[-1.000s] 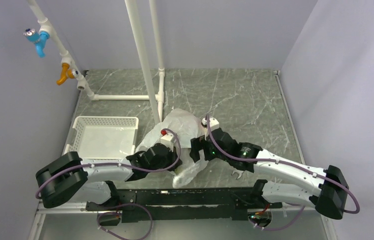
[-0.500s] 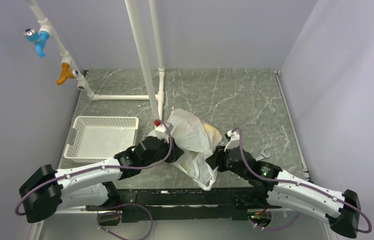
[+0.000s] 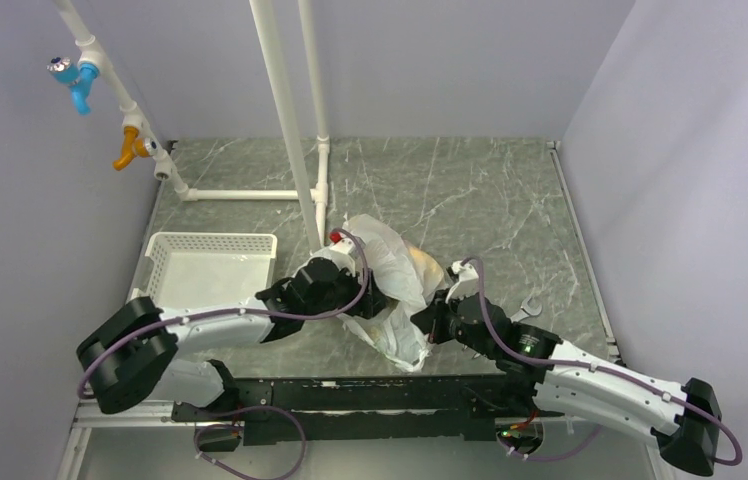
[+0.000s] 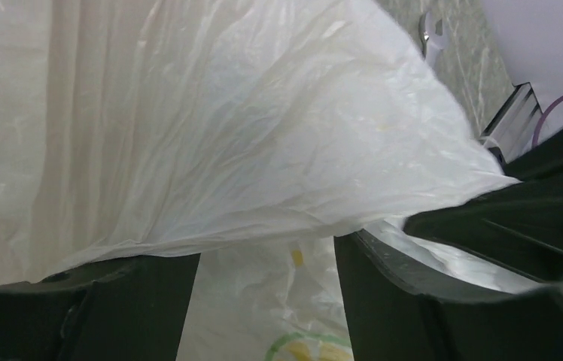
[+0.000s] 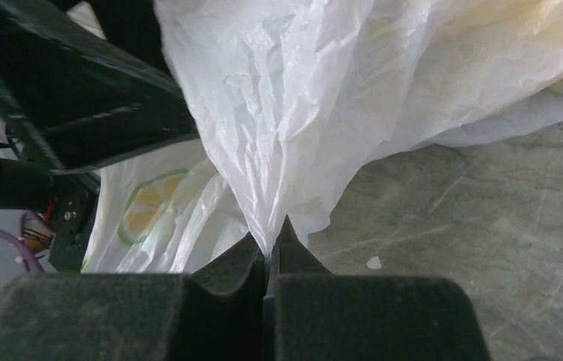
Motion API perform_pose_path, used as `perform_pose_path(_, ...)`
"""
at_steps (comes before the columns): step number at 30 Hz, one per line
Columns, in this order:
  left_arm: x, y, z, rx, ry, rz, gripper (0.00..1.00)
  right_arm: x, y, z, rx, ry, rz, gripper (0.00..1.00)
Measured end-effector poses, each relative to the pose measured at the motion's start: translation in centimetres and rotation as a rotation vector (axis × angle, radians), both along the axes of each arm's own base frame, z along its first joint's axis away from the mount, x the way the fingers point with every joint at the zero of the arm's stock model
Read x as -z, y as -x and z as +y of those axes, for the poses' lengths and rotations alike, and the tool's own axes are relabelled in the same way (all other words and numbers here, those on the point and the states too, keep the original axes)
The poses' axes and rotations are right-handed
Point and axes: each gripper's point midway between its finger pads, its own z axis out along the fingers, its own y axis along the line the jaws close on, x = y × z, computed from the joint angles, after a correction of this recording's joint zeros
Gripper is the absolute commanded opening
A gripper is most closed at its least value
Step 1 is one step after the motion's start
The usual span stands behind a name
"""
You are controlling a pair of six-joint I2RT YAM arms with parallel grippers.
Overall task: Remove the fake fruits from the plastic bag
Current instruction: Take out the fake fruit from the plastic bag.
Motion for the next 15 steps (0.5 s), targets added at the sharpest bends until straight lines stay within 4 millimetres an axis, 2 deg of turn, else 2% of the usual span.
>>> perform_pose_path(3,1.4,-0.4,-0.4,-0.001,-0.015,0.010,0.73,-0.6,0.0,0.0,-0.001,-0.036,-0.023,0.00)
perform_pose_path(7,3.2,-1.1,-1.0,-0.002,-0.067,0.022,0.65,-0.9,0.1,-0.1,-0.008,-0.048,-0.039,0.00)
perform_pose_path(9,3.7,-1.9,-1.4,-0.003,-0.101,0.010,0.68,-1.1,0.0,-0.1,-0.009,-0.053,-0.047,0.00)
perform_pose_path(11,3.7,-2.7,-2.1,0.005,-0.130,-0.012,0.73,-1.5,0.0,-0.2,-0.009,-0.062,-0.061,0.00)
perform_pose_path(15,2.5,-4.2,-3.9,0.027,-0.142,-0.059,0.72,-1.8,-0.1,-0.3,-0.012,-0.062,-0.079,0.00)
